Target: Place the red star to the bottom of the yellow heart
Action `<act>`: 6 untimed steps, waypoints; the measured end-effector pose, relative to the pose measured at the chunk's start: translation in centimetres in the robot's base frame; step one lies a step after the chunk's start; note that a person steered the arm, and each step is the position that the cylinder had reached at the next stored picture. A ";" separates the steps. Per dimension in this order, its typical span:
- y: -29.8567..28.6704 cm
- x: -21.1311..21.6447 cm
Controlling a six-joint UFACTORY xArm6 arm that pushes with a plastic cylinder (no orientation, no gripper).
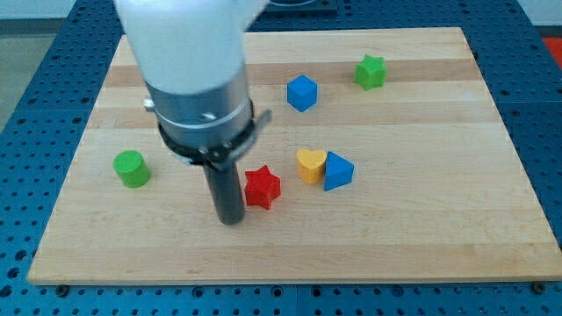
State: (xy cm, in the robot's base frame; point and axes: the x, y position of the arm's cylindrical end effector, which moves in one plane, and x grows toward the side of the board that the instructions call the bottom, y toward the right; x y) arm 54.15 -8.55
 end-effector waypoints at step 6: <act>-10.4 -0.6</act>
